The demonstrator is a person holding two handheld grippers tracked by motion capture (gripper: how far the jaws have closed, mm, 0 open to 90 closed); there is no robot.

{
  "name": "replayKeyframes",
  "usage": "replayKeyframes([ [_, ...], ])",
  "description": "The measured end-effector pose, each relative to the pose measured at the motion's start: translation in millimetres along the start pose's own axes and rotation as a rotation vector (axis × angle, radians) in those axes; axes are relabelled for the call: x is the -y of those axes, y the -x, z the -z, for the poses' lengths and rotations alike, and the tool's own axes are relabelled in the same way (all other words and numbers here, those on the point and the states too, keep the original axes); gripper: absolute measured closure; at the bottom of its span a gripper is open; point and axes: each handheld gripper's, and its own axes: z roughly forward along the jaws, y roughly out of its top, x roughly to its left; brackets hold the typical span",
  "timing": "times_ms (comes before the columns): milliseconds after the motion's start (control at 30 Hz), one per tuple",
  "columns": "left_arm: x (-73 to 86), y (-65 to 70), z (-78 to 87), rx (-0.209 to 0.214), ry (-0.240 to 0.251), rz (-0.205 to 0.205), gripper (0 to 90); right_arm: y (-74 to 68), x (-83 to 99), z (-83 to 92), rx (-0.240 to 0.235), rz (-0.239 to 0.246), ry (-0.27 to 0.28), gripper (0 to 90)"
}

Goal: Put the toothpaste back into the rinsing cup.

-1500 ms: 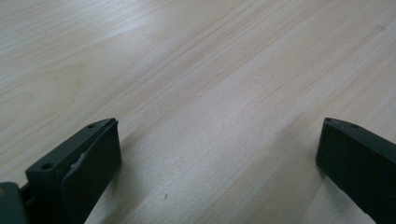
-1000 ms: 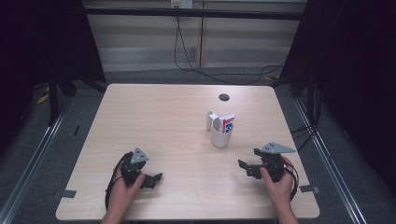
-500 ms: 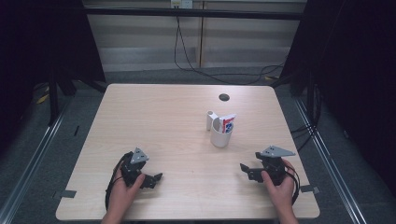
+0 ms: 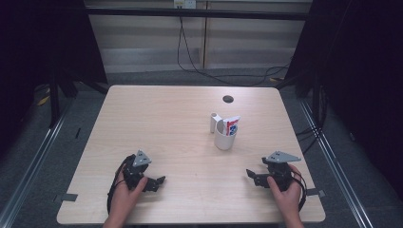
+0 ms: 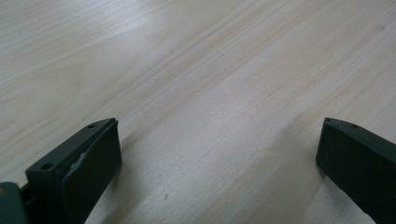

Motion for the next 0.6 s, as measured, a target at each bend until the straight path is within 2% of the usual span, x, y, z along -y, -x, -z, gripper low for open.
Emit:
replayKeyframes([
  [533, -0.1, -0.1, 0.1, 0.001, -0.001, 0.000, 0.0, 1.5, 8.9, -0.1, 0.003, 0.003, -0.029, 17.5],
  [600, 0.0, 0.0, 0.0, 0.002, 0.000, 0.000, 0.0, 2.1, 9.1, 0.2, 0.002, 0.009, -0.018, 17.5],
])
